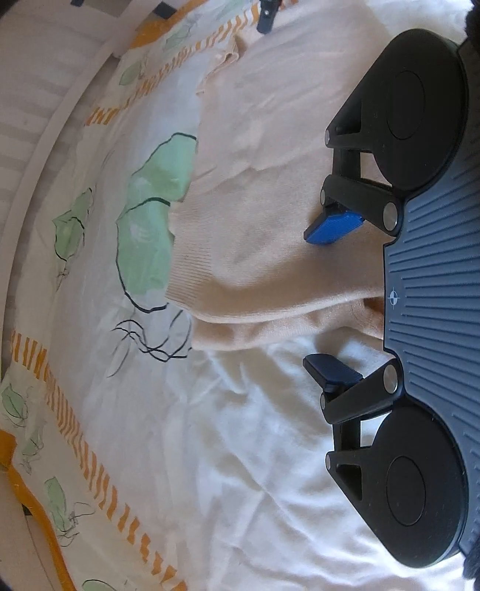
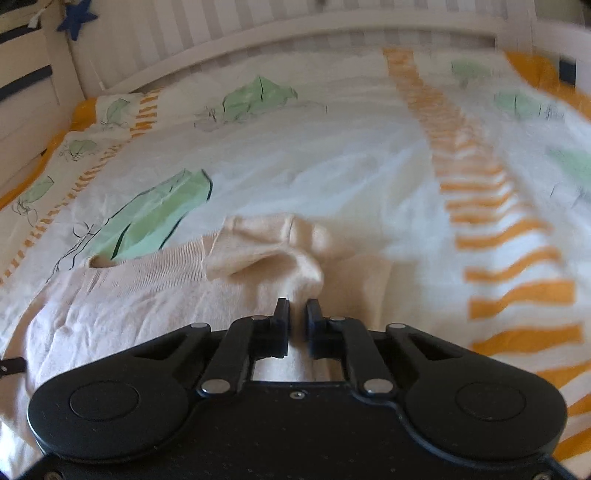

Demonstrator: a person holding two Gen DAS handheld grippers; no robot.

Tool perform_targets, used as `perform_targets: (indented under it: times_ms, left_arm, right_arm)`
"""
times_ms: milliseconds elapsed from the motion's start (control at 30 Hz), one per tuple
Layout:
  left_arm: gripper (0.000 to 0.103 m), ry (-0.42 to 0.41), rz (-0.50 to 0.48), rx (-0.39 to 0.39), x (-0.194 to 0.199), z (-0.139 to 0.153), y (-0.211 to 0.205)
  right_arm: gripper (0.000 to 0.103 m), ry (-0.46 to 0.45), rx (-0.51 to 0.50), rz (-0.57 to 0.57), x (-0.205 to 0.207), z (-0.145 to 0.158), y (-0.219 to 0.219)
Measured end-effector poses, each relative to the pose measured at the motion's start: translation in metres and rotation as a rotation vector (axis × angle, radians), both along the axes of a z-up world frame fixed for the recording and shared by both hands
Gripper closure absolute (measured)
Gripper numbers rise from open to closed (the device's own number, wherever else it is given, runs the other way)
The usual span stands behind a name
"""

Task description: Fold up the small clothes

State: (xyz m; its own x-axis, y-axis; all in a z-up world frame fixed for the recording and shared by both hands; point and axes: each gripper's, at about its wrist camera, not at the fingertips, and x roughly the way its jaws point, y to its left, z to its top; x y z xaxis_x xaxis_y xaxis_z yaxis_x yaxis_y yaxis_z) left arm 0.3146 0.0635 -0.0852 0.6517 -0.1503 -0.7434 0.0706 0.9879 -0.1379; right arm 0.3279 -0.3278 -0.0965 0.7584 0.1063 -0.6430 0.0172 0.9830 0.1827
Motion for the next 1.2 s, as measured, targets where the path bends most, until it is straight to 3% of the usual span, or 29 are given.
perform_targets:
  times_ms: [67,133,300,400,533,667,800,900,1067,1200]
  left_arm:
    - [0.039,-0.050,0.002,0.004,-0.005,0.005,0.003]
    - [0.038,-0.081,0.024,0.037,-0.005,0.006,0.004]
    - [0.037,0.003,0.054,0.054,0.009,-0.011,0.016]
    - [0.037,-0.008,0.032,0.064,0.006,-0.010,0.018]
    - [0.038,-0.013,0.060,0.057,-0.004,0.002,0.022]
    - [0.038,-0.043,0.070,0.010,-0.019,0.016,0.022]
    - [0.038,-0.051,0.012,-0.021,-0.027,0.027,0.001]
    - [0.037,-0.050,-0.055,-0.006,-0.029,0.026,-0.025]
    - [0.037,-0.018,-0.126,0.069,-0.036,0.006,-0.060]
    - [0.036,0.025,-0.171,0.165,-0.042,-0.017,-0.078]
  right_arm:
    - [0.090,-0.006,-0.040,-0.039,0.001,0.002,-0.007]
    - [0.090,0.033,-0.004,-0.068,0.006,-0.004,-0.016]
    - [0.088,0.039,-0.016,-0.053,0.004,-0.010,-0.010]
    - [0.075,0.010,0.007,-0.058,-0.006,-0.005,-0.013]
    - [0.032,-0.025,0.045,-0.071,-0.023,0.005,-0.022]
    - [0.028,-0.003,0.120,-0.065,-0.043,0.004,-0.033]
    - [0.027,0.049,0.163,-0.024,-0.061,-0.006,-0.030]
    - [0.027,0.095,0.097,-0.012,-0.072,-0.016,-0.020]
    - [0.022,0.048,-0.159,0.033,-0.104,-0.026,0.002]
    - [0.018,0.066,-0.145,0.033,-0.112,-0.024,-0.002]
